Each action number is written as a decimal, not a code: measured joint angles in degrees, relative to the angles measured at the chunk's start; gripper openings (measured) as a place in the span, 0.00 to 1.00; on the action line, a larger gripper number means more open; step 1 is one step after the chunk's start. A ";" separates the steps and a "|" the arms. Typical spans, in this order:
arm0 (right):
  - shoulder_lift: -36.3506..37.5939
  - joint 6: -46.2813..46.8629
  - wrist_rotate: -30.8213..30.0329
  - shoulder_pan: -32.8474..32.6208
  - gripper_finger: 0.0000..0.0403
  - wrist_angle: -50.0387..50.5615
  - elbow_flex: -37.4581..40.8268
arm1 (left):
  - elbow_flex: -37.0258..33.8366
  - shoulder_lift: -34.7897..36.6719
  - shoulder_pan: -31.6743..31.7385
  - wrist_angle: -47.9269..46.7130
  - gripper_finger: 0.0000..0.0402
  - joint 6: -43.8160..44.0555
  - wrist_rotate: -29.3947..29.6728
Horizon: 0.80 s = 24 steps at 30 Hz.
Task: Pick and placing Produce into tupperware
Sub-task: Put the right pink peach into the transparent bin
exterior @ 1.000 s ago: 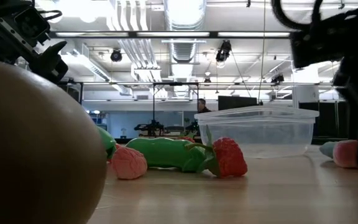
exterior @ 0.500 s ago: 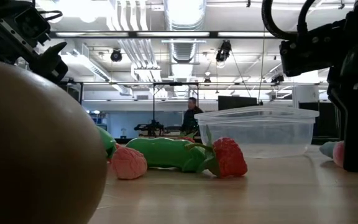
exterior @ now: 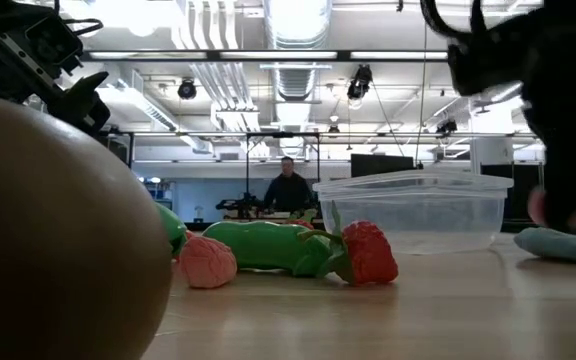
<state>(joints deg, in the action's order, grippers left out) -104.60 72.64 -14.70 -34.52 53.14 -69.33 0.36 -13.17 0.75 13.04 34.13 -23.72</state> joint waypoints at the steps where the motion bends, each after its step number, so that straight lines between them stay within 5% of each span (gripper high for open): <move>1: 1.05 0.23 -1.26 0.40 0.27 1.54 -0.77 | 0.00 0.02 -0.02 -0.03 0.74 -0.01 0.01; 8: 10.05 -0.49 -10.39 7.43 0.32 13.81 -6.22 | 0.00 0.13 -0.02 0.32 0.74 0.00 0.08; 17: 11.98 -11.71 -5.91 21.30 0.32 11.10 -0.08 | 0.00 0.09 0.00 0.48 0.74 -0.02 0.11; 24: 11.00 -15.72 2.28 25.25 0.32 7.82 5.73 | 0.00 -0.03 -0.01 0.64 0.74 -0.02 0.13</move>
<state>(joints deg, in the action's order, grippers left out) -93.60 56.91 -12.41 -9.26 60.96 -63.59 0.36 -13.21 0.74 13.68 34.11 -23.59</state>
